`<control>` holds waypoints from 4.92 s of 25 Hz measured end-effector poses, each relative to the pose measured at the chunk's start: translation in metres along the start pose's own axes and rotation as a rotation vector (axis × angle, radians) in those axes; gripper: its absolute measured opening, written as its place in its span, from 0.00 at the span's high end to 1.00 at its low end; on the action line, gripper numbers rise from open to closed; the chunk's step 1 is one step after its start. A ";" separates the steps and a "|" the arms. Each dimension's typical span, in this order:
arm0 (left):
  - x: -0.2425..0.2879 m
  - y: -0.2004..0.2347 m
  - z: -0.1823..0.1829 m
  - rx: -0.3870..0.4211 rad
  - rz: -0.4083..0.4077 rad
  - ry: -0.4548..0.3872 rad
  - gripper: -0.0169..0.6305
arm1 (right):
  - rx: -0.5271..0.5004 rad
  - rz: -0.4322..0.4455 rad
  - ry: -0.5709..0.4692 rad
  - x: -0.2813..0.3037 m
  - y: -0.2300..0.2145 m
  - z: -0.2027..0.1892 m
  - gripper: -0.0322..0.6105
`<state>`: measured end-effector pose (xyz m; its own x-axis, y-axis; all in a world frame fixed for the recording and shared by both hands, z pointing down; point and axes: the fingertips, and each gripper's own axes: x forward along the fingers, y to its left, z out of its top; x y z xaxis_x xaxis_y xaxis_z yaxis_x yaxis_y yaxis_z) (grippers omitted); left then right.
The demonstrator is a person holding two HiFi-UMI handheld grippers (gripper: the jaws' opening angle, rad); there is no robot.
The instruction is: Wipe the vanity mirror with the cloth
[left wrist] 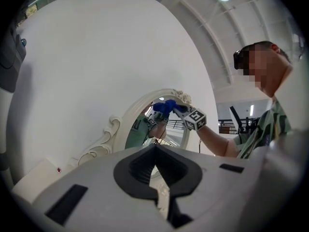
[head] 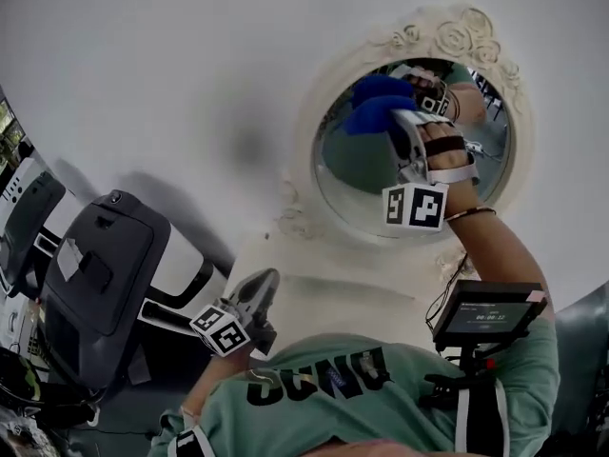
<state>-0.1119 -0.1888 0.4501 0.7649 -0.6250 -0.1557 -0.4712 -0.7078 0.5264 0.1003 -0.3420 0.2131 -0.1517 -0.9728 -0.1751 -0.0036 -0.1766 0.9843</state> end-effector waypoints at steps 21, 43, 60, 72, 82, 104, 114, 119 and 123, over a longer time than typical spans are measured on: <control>-0.011 0.005 -0.019 -0.052 0.043 0.060 0.96 | -0.110 0.069 0.056 0.010 0.078 -0.007 0.86; -0.010 0.014 -0.058 -0.101 0.093 0.170 0.96 | -0.018 0.596 -0.021 -0.053 0.391 0.015 0.86; -0.002 0.038 -0.022 0.026 -0.016 0.005 0.96 | -0.024 -0.087 0.083 0.028 -0.017 -0.024 0.86; -0.004 0.012 -0.013 -0.021 -0.017 0.006 0.96 | -0.106 -0.102 0.107 0.025 -0.018 -0.029 0.86; -0.004 0.005 -0.035 -0.097 0.038 0.122 0.96 | -0.136 0.189 0.052 -0.015 0.201 -0.010 0.86; 0.022 0.024 -0.020 0.130 0.056 0.176 0.96 | 0.030 0.530 -0.011 -0.061 0.361 0.012 0.86; 0.057 0.003 0.052 0.463 0.093 0.073 0.96 | 0.054 -0.008 -0.003 -0.004 0.026 -0.020 0.86; 0.056 -0.004 0.065 0.515 0.074 0.032 0.96 | 0.017 -0.148 0.067 0.012 -0.060 -0.039 0.86; 0.055 -0.005 0.067 0.479 0.069 0.019 0.96 | -0.021 -0.160 0.088 0.016 -0.075 -0.047 0.86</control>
<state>-0.0968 -0.2414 0.3830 0.7304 -0.6731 -0.1164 -0.6671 -0.7395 0.0902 0.1445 -0.3517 0.1348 -0.0639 -0.9413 -0.3314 0.0002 -0.3321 0.9432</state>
